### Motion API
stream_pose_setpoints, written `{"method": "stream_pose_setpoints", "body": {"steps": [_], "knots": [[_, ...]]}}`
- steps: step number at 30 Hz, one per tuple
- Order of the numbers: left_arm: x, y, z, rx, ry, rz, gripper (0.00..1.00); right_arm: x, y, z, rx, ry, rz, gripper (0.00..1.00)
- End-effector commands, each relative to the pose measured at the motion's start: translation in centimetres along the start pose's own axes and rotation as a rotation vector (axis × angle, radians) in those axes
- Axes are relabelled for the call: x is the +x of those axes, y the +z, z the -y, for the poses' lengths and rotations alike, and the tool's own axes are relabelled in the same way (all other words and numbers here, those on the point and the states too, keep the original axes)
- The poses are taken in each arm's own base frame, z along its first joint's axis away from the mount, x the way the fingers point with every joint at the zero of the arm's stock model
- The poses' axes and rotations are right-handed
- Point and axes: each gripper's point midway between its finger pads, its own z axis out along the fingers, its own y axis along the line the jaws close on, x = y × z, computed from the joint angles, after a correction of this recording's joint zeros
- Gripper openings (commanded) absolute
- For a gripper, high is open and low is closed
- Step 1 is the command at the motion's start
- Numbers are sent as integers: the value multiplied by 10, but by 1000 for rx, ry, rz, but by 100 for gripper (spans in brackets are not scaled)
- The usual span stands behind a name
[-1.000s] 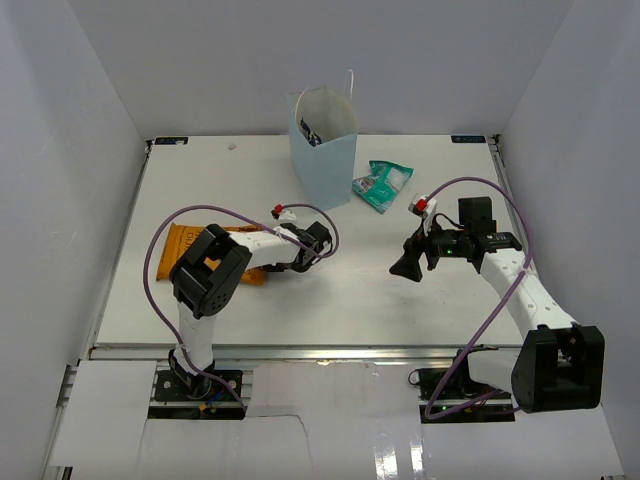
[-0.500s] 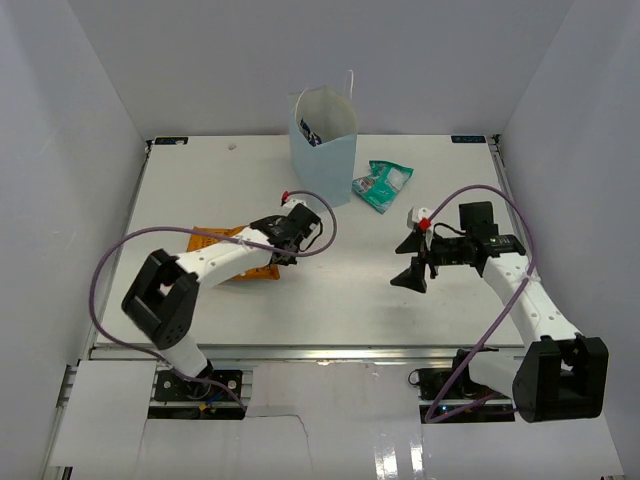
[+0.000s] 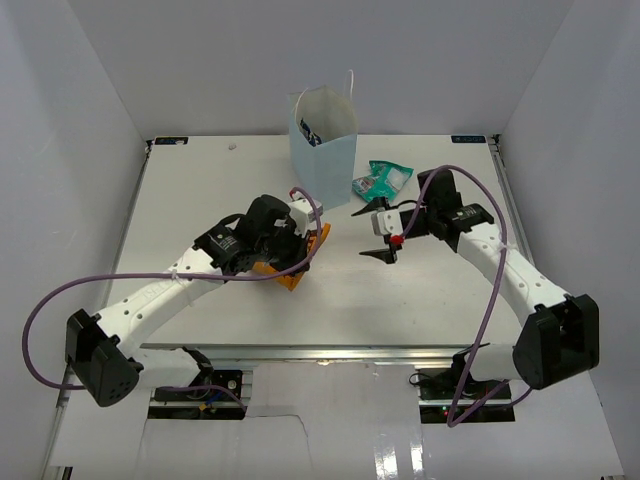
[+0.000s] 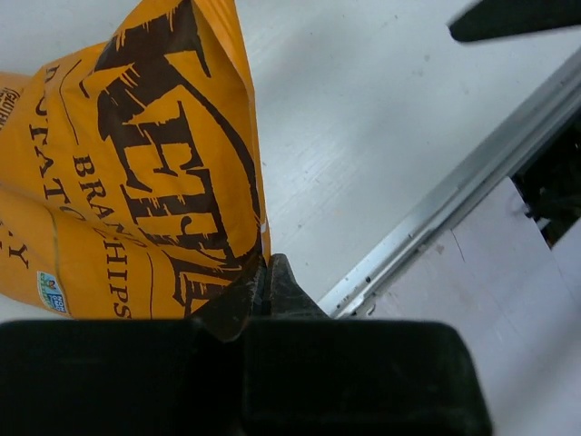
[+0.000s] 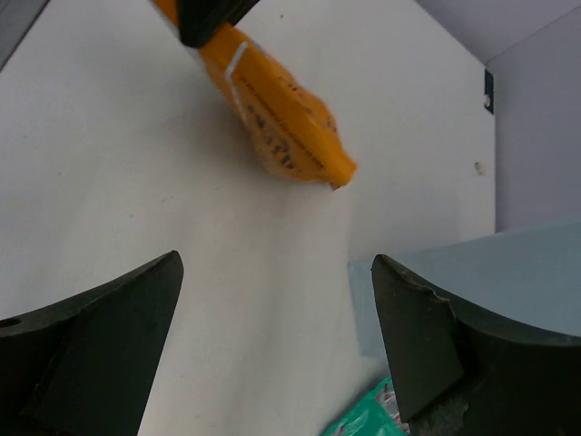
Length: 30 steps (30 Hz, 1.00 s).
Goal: Place the snacks into the paper bag
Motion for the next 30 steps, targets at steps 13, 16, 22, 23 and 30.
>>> {"method": "stream_pose_setpoints", "body": {"steps": [13, 16, 22, 23, 30], "knots": [[-41, -68, 33, 101, 25, 114, 0, -68, 80, 9, -174, -101, 168, 91], [-36, -70, 34, 103, 17, 107, 0, -66, 94, 9, -192, -94, 158, 91], [-30, -79, 34, 100, 0, 125, 0, -58, 109, 2, -246, -104, 152, 91], [-28, -79, 33, 99, -8, 125, 0, -56, 113, -6, -267, -108, 138, 93], [-37, -87, 37, 107, -41, 179, 0, -46, 131, -19, -275, -62, 102, 80]]}}
